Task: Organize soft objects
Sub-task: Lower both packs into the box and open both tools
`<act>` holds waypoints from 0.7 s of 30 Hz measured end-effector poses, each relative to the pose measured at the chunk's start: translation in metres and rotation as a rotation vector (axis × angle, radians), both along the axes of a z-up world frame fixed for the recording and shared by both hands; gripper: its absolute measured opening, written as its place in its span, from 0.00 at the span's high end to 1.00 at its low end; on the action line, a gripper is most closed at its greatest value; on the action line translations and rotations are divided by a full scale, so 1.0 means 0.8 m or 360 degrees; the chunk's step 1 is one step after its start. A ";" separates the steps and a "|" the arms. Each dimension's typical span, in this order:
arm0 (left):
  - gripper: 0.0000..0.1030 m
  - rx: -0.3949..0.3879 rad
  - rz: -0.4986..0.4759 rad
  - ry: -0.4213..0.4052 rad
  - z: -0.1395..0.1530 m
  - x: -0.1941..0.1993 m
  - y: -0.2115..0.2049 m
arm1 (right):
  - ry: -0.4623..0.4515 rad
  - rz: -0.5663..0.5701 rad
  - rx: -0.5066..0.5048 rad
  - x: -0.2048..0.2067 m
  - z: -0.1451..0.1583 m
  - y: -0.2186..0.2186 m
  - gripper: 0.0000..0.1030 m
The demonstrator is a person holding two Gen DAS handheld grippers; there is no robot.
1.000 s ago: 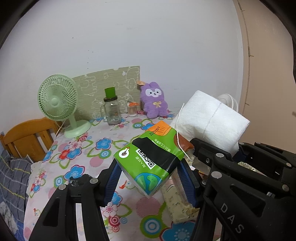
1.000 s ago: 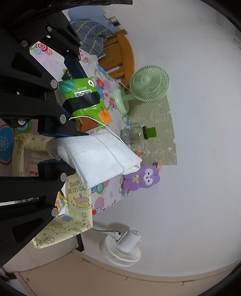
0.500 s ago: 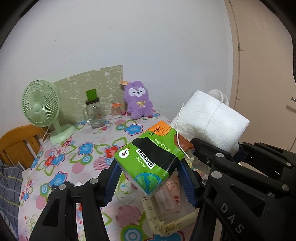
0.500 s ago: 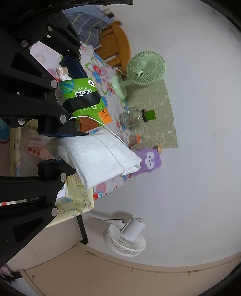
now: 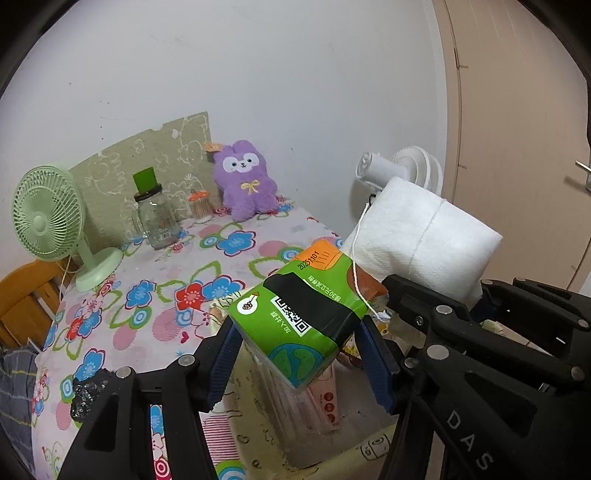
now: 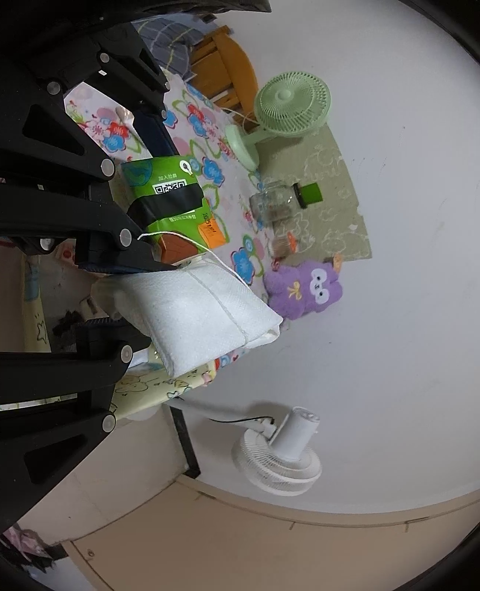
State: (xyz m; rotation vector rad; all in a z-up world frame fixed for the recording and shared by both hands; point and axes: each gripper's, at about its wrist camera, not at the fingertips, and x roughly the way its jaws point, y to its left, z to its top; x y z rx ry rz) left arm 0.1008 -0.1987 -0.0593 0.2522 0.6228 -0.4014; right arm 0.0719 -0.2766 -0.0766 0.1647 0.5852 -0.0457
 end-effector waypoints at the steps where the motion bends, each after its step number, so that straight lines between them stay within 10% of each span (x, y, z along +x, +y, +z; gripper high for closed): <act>1: 0.37 0.0013 -0.0002 0.0008 -0.003 0.002 -0.002 | 0.0009 0.0001 0.0003 0.002 -0.003 -0.002 0.79; 21: 0.14 0.0119 0.0003 0.0110 -0.030 0.017 -0.009 | 0.0128 0.0050 0.0069 0.020 -0.038 -0.011 0.80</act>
